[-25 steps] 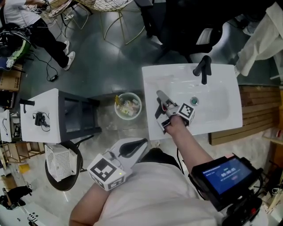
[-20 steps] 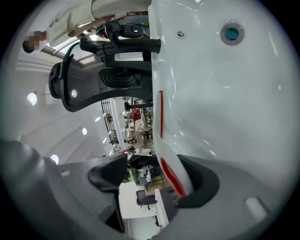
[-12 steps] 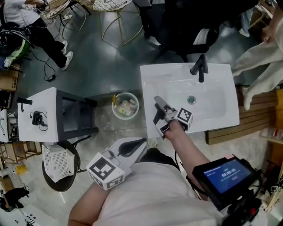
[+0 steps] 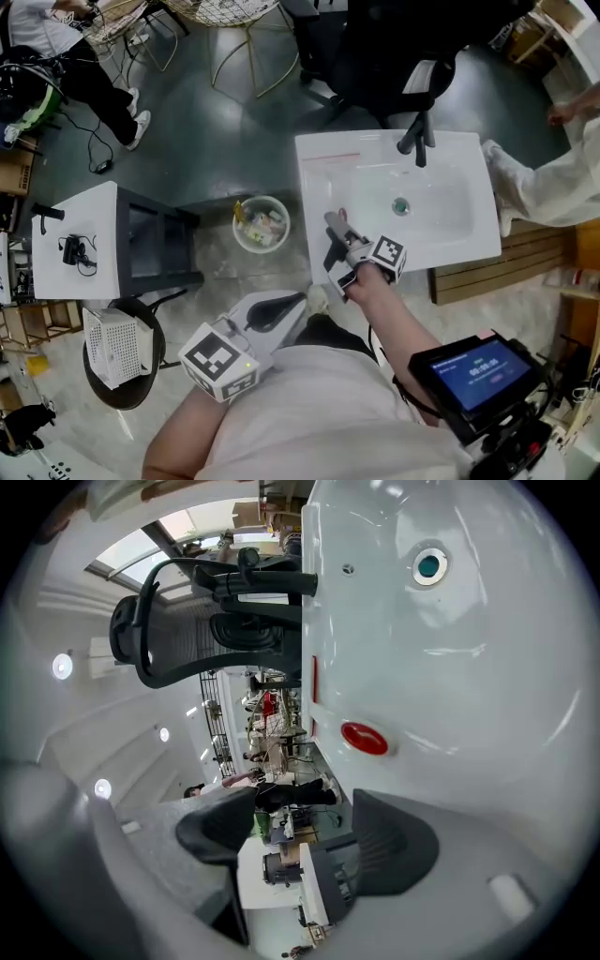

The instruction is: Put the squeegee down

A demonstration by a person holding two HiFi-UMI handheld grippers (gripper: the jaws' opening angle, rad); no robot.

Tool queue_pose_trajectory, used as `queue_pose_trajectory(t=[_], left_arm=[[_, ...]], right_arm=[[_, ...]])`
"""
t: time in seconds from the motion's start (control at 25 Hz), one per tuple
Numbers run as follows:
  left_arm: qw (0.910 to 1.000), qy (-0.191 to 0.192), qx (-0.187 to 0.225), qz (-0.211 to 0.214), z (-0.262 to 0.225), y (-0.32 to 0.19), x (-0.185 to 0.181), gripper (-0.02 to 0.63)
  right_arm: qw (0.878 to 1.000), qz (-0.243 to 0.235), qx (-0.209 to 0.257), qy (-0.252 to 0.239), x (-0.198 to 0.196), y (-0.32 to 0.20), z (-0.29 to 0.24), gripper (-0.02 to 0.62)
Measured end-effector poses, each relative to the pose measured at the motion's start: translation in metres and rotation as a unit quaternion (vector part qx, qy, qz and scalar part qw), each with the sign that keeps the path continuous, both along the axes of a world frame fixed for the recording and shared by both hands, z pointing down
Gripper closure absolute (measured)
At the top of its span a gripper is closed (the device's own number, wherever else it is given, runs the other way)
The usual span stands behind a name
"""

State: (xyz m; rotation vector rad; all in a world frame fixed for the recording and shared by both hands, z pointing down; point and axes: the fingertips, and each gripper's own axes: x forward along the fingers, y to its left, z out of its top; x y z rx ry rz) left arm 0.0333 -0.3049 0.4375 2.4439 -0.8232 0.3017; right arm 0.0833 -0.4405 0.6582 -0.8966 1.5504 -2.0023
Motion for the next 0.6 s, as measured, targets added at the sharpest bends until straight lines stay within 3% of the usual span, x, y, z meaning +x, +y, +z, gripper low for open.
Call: queue_pose_trajectory(t=[0.16, 0.4, 0.52, 0.6], left_arm=[[0.9999, 0.009, 0.011, -0.001, -0.007, 0.032, -0.019, 0.601], [0.9994, 0.023, 0.026, -0.001, -0.014, 0.079, -0.051, 0.601], [0.9992, 0.027, 0.027, -0.004, -0.018, 0.096, -0.063, 0.601], [0.9991, 0.030, 0.031, -0.004, -0.020, 0.108, -0.070, 0.601]], right_arm=[[1.000, -0.002, 0.022, 0.018, -0.005, 0.030, -0.015, 0.281], [0.991, -0.026, 0.096, 0.091, -0.010, 0.073, -0.049, 0.283], [0.981, -0.046, 0.133, 0.136, -0.011, 0.093, -0.063, 0.328], [0.973, -0.056, 0.152, 0.166, -0.010, 0.109, -0.072, 0.396]])
